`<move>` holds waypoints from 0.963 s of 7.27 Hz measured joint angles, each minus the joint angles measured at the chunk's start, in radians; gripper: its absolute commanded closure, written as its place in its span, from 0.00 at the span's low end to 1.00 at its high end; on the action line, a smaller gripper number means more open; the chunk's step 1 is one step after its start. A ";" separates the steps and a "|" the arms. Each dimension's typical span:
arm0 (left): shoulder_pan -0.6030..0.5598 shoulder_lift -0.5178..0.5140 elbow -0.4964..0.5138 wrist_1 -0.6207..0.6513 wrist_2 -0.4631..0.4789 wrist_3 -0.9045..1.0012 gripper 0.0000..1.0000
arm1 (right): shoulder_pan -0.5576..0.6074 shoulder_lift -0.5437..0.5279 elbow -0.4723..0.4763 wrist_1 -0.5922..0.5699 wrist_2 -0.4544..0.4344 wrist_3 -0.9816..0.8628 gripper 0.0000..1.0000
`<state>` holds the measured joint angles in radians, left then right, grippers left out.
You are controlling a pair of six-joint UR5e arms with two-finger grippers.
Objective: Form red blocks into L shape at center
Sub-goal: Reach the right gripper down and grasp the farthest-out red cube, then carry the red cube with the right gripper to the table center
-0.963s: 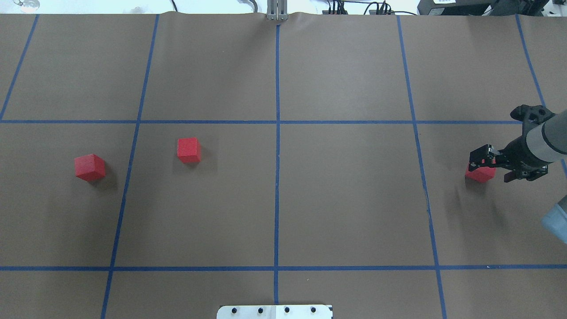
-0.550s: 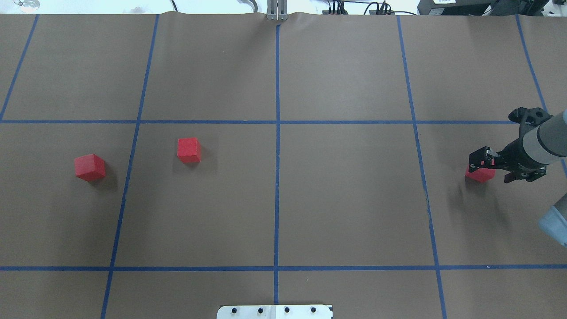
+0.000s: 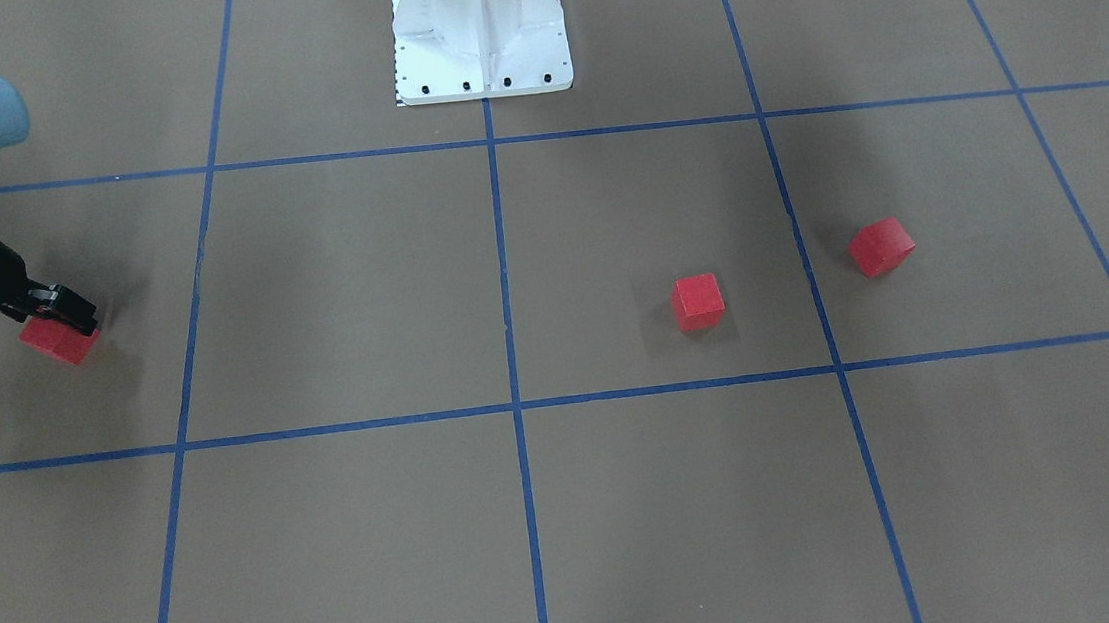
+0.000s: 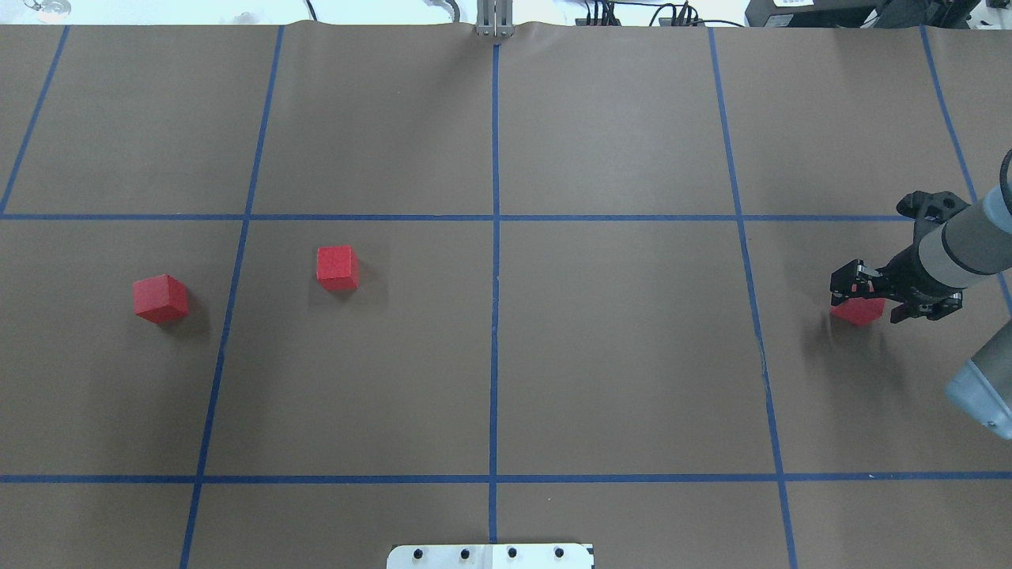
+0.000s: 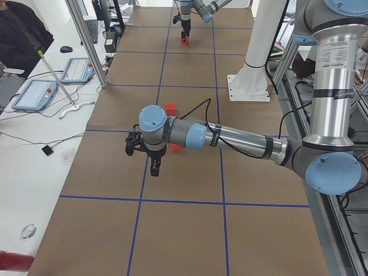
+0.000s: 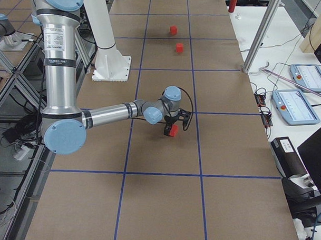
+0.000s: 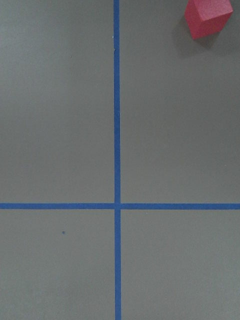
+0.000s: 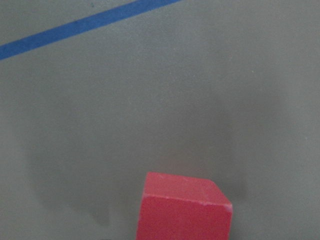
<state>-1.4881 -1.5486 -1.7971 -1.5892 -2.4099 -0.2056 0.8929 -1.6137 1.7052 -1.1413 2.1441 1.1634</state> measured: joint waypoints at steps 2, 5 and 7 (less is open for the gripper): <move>0.000 0.002 -0.003 0.000 -0.002 0.000 0.00 | 0.003 -0.002 0.001 0.002 -0.001 0.002 1.00; 0.000 0.017 -0.013 -0.001 -0.024 0.003 0.00 | -0.003 0.052 0.111 -0.022 0.002 0.041 1.00; 0.004 0.037 -0.020 -0.015 -0.087 0.002 0.00 | -0.094 0.229 0.129 -0.050 -0.014 0.175 1.00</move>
<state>-1.4841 -1.5119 -1.8175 -1.6046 -2.4974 -0.2031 0.7992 -1.3848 1.8340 -1.1910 2.1298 1.3387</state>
